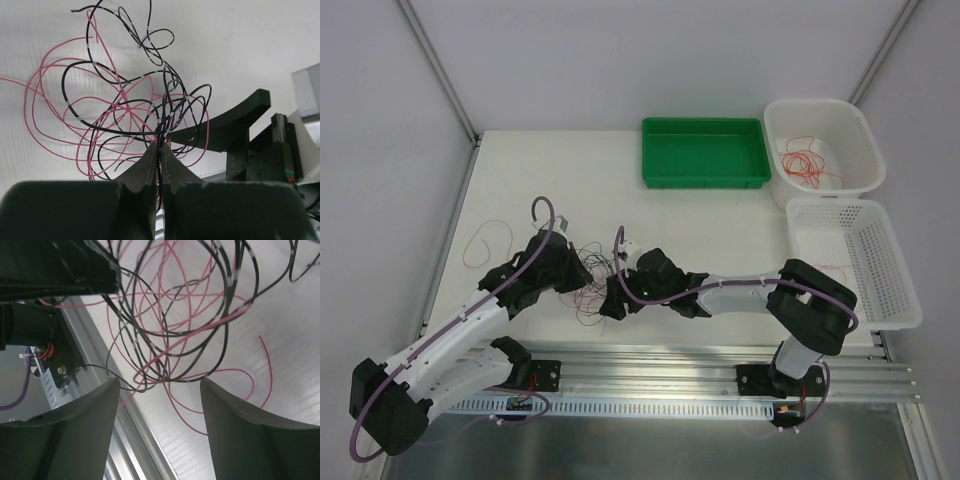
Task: Untangle the cables
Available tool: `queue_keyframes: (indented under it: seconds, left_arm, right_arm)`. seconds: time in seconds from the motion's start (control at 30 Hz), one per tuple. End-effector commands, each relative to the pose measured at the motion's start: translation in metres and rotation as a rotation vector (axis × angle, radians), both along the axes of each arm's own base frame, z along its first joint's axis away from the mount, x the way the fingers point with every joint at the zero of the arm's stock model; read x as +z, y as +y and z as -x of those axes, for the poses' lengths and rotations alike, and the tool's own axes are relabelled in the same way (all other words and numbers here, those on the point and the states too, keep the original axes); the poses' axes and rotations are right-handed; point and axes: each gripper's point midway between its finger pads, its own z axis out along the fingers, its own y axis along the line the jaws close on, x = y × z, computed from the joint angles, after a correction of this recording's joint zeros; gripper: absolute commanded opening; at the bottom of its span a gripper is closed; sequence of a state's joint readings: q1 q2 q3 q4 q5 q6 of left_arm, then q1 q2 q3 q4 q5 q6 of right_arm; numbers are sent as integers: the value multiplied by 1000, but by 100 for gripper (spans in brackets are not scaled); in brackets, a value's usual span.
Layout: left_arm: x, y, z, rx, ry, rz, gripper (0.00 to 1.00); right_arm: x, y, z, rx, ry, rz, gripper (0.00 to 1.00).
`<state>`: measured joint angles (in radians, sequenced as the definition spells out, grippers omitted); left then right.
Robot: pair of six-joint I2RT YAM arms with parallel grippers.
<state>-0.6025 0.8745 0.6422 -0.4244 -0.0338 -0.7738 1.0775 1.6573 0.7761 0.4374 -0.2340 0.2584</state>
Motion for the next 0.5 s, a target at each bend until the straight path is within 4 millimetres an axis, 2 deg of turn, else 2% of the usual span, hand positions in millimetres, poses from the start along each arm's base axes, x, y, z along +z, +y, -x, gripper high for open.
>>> queue_keyframes:
  seconds: [0.0, 0.1, 0.13, 0.2, 0.23, 0.27, 0.33, 0.4, 0.43, 0.47]
  left_arm:
    - [26, -4, -7, 10, -67, 48, 0]
    - [35, -4, -8, 11, -91, 63, 0]
    - [37, -4, -8, 8, -100, 63, 0]
    - [41, -3, -10, 11, -115, 57, 0]
    - [41, 1, -12, 17, -127, 36, 0]
    - [41, 3, -13, 21, -130, 22, 0]
    - [41, 9, -14, 25, -143, -17, 0]
    - [38, 19, -18, 57, -147, -72, 0]
    - [37, 23, -20, 62, -154, -96, 0]
    - [36, 29, -24, 85, -158, -132, 0]
  right_arm:
    - [11, 15, -2, 33, -34, -65, 65]
    - [5, 13, -2, 28, -29, -60, 51]
    - [2, 10, -2, 26, -28, -52, 40]
    - [1, 3, -4, 16, -41, -29, 29]
    - [2, -1, -5, 11, -50, -21, 11]
    - [0, -9, -9, -3, -54, -5, 1]
    - [9, -26, -15, -35, -71, 14, 1]
    - [5, -54, -28, -108, -71, 84, 1]
    - [22, -66, -35, -138, -111, 80, 0]
    - [30, -77, -41, -166, -135, 97, 1]
